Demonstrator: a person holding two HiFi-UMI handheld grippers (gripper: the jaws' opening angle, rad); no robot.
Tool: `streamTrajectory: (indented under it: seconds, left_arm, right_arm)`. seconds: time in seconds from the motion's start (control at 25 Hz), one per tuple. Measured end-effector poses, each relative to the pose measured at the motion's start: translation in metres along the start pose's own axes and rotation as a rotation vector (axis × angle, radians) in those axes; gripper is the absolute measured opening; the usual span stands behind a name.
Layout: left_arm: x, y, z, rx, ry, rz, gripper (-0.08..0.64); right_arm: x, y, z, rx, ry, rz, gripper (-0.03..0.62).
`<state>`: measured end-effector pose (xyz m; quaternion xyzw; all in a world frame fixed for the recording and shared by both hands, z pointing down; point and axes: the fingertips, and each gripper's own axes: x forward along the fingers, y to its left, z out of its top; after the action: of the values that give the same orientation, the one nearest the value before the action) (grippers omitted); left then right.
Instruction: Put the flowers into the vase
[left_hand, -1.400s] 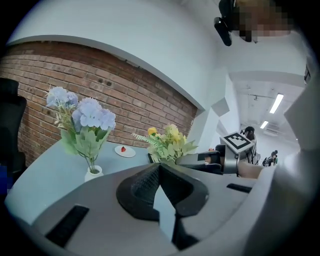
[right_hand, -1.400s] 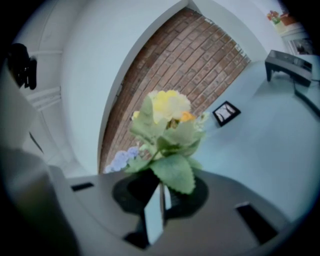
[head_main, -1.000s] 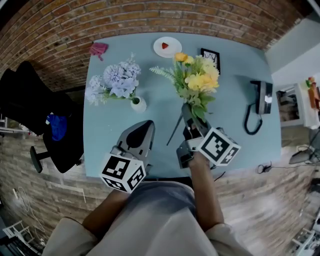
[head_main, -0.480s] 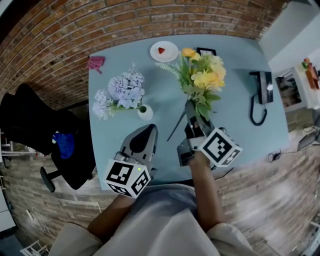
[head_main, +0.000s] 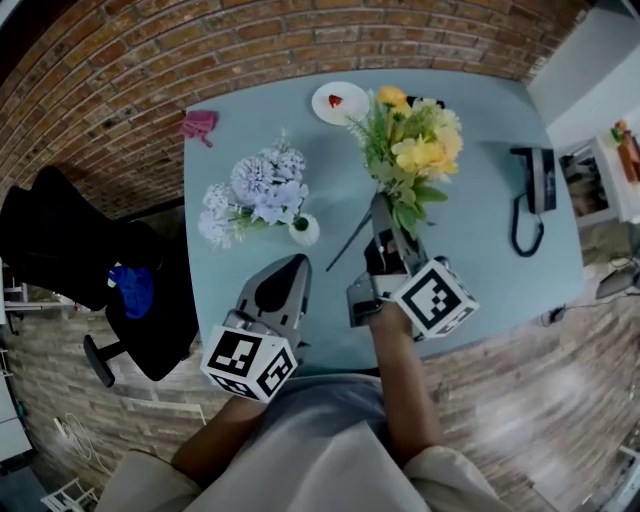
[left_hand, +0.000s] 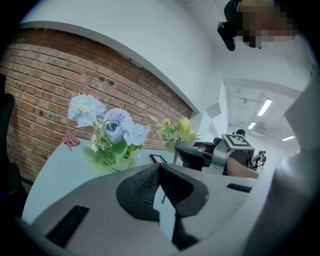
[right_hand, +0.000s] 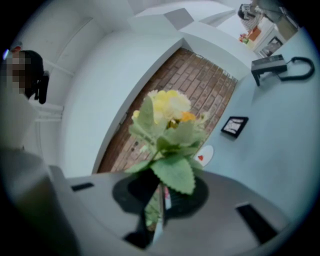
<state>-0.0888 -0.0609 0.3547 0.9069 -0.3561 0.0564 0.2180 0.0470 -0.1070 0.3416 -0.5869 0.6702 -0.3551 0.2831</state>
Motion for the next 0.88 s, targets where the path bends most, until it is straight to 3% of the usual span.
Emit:
streamTrajectory:
  seconds: [0.36,0.88]
  left_arm:
    - [-0.01,0.027,-0.002,0.008,0.009,0.058,0.012]
    - [-0.01,0.039,-0.013,0.033,0.063,0.076,0.012]
  right_arm:
    - [0.024,0.006,0.005,-0.012,-0.105,0.045,0.049]
    - [0.046,0.013,-0.005,-0.117,-0.188,0.095,0.049]
